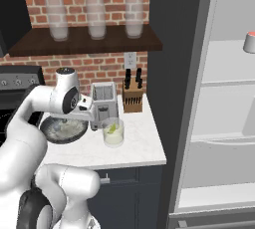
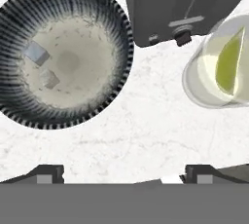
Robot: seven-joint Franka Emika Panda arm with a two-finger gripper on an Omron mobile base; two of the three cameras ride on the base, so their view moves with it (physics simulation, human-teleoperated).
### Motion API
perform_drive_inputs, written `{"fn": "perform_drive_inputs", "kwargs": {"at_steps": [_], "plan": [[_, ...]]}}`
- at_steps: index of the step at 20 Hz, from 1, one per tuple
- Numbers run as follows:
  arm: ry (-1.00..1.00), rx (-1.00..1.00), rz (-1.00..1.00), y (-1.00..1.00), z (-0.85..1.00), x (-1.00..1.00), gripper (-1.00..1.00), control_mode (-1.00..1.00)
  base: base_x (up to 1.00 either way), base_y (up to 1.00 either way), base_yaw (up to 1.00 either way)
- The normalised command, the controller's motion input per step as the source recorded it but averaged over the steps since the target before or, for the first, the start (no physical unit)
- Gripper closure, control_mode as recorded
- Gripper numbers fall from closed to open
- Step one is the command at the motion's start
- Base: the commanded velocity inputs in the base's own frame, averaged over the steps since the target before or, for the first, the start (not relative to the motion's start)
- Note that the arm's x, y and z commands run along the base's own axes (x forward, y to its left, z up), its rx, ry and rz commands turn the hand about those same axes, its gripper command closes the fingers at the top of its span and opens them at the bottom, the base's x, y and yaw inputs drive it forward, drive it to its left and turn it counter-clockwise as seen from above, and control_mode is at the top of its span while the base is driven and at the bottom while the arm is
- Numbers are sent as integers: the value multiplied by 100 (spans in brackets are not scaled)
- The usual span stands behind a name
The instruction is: Grab a lemon wedge from the fridge and one ice cube from the ice bowl, and put them in the glass of lemonade.
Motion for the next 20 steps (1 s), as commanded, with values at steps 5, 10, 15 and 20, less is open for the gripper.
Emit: {"fn": "perform_drive_inputs", "kwargs": {"at_steps": [5,10,15,20], "plan": [[5,0,5,100,-1,61,-100,-100,0,0,0],[1,0,0,93,-29,61,-100,-100,0,0,0],[1,0,0,71,-48,29,-100,-100,0,0,0],[0,5,0,29,-21,36,-100,-100,0,0,0]]}}
